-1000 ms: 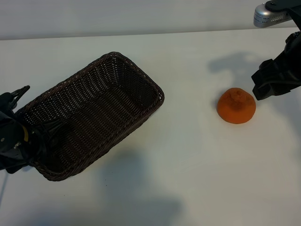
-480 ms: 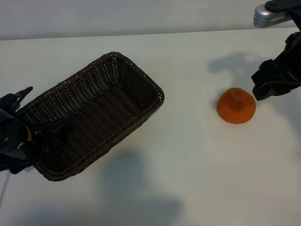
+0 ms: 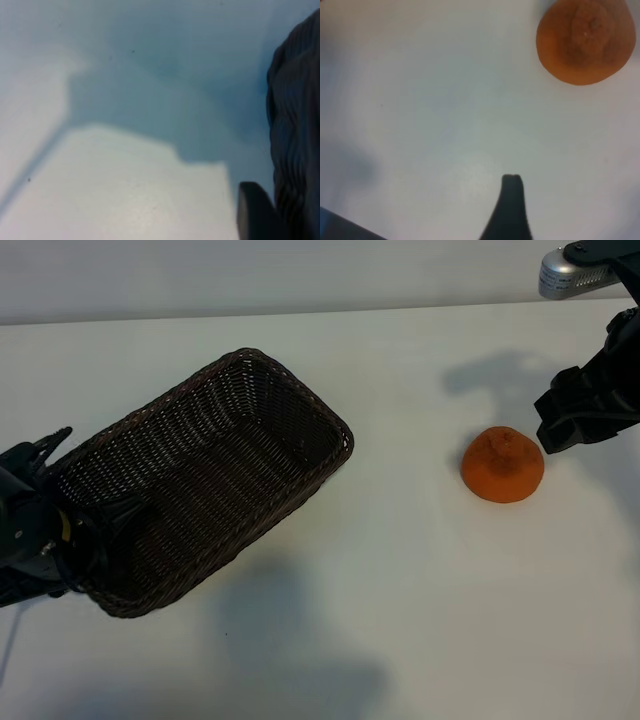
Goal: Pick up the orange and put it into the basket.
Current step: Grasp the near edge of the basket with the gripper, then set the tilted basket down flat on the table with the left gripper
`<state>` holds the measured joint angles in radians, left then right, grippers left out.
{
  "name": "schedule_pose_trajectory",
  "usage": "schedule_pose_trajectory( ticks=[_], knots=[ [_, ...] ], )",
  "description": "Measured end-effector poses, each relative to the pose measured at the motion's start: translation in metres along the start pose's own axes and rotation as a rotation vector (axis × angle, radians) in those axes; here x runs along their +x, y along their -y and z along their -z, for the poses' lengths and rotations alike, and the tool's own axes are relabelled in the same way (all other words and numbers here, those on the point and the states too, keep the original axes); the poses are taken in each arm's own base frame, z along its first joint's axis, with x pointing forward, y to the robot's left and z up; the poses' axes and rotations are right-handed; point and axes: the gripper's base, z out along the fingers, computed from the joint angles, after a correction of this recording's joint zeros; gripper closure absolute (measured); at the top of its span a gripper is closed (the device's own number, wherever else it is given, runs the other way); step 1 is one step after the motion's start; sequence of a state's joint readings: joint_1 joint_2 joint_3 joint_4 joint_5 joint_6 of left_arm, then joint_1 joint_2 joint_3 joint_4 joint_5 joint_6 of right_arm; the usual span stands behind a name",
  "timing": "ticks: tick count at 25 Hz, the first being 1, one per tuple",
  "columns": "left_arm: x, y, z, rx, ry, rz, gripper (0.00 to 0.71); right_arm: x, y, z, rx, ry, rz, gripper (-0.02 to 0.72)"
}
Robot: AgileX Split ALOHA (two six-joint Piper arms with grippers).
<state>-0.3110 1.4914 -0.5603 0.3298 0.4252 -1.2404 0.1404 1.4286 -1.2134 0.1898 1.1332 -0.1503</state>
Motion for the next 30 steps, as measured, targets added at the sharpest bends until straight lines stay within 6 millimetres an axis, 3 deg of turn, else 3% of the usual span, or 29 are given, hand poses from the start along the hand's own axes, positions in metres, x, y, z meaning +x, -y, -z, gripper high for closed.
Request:
schedule_pose_trajectory(
  ticks=[19, 30],
  knots=[
    [-0.002, 0.009, 0.006, 0.126, 0.028, 0.005, 0.553, 0.000, -0.001, 0.000, -0.007, 0.001, 0.006, 0.108],
    [-0.002, 0.010, 0.030, 0.256, 0.079, -0.126, 0.567, 0.000, -0.001, 0.000, -0.007, 0.001, 0.011, 0.108]
  ],
)
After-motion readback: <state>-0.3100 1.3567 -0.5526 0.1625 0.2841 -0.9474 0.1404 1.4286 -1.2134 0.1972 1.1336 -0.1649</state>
